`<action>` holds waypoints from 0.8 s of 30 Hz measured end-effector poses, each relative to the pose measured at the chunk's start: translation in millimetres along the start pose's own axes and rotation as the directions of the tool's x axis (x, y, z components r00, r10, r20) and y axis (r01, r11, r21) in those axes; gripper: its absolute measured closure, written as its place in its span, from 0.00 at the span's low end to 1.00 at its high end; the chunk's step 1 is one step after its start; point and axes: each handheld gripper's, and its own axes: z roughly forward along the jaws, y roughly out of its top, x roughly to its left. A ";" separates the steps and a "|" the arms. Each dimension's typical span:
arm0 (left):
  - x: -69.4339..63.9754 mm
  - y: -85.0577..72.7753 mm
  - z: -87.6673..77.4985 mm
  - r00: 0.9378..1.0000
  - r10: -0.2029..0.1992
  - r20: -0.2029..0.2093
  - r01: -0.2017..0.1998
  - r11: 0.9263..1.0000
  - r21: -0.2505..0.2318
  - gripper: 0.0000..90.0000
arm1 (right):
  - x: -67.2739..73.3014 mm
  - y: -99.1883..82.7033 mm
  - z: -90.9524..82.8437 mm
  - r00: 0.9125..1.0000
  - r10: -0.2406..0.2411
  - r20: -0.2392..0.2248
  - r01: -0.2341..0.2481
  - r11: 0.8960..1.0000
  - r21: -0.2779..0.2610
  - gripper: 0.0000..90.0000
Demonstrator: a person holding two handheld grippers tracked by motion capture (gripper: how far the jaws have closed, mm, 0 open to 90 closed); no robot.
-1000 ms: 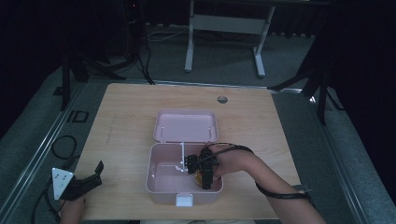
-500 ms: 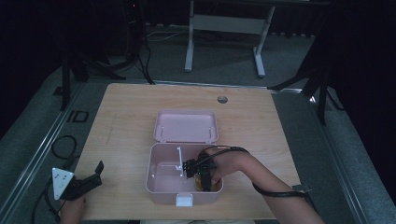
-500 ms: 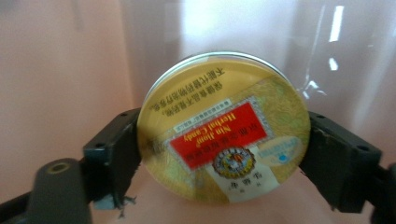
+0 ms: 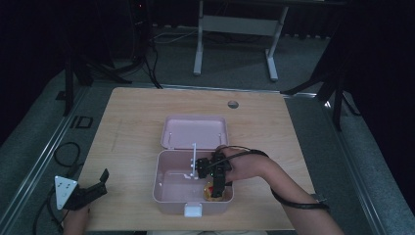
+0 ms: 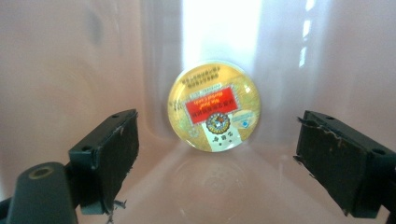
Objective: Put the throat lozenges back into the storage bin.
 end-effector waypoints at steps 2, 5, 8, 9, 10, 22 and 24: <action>0.0 0.0 0.0 1.000 -0.001 0.000 0.001 1.000 0.000 0.00 | 1.3 -4.1 -12.7 1.000 0.010 0.026 -0.008 0.999 -0.048 0.14; 0.1 -0.1 -0.1 1.000 -0.001 -0.001 0.001 1.000 -0.001 0.00 | 4.6 -14.5 -30.1 0.998 0.020 0.058 -0.014 0.995 -0.102 0.13; 0.1 -0.1 -0.1 1.000 -0.002 -0.001 0.002 1.000 -0.002 0.00 | 5.7 -27.1 -42.5 0.998 0.038 0.056 -0.029 0.987 -0.156 0.13; 0.1 -0.1 -0.1 1.000 -0.001 -0.002 0.001 1.000 -0.002 0.00 | 5.8 -32.8 -46.7 0.997 0.044 0.064 -0.032 0.985 -0.172 0.13; 0.0 -0.1 -0.2 1.000 -0.001 -0.002 0.001 1.000 -0.002 0.00 | 6.3 -40.6 -51.6 0.996 0.057 0.073 -0.042 0.981 -0.190 0.13; -0.2 0.0 0.2 1.000 0.000 -0.003 0.000 1.000 0.001 0.00 | -2.6 -123.9 -58.6 0.964 0.223 0.147 -0.172 0.938 -0.300 0.13; -0.2 0.0 0.2 1.000 0.000 -0.003 0.000 1.000 0.001 0.00 | -5.0 -134.7 -49.7 0.960 0.247 0.134 -0.194 0.928 -0.319 0.13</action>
